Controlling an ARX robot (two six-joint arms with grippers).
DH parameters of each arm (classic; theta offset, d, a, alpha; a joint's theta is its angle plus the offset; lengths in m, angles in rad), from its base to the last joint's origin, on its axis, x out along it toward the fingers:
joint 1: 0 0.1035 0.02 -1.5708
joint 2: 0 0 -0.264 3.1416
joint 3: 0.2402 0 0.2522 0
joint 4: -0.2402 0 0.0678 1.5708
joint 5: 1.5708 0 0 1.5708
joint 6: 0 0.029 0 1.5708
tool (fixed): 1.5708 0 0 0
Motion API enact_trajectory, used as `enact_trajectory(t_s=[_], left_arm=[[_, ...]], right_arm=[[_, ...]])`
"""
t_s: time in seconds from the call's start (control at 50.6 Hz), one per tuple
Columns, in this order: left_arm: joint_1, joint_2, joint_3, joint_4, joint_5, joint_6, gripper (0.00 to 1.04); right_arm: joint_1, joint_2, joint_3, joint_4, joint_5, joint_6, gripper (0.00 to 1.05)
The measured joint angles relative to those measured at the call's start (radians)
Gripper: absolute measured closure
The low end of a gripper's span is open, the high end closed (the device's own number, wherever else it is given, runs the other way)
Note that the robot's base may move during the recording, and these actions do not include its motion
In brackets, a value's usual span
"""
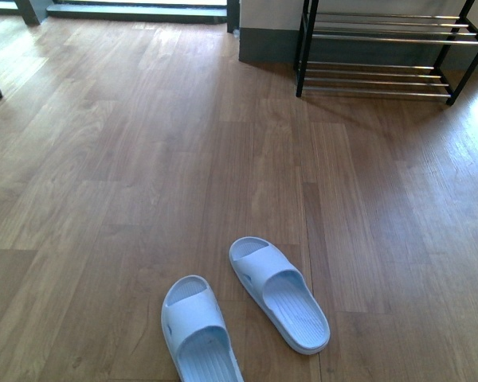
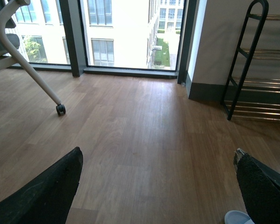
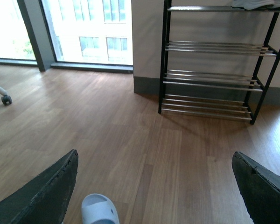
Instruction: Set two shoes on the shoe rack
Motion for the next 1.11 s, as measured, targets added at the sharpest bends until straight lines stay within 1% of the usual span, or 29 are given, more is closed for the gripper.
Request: enact_trajectory(t_s=[1.106], left_arm=[[0.0, 0.0, 0.0, 0.0, 0.0, 0.0, 0.09]], right_arm=[[0.0, 0.0, 0.0, 0.0, 0.002, 0.0, 0.09]])
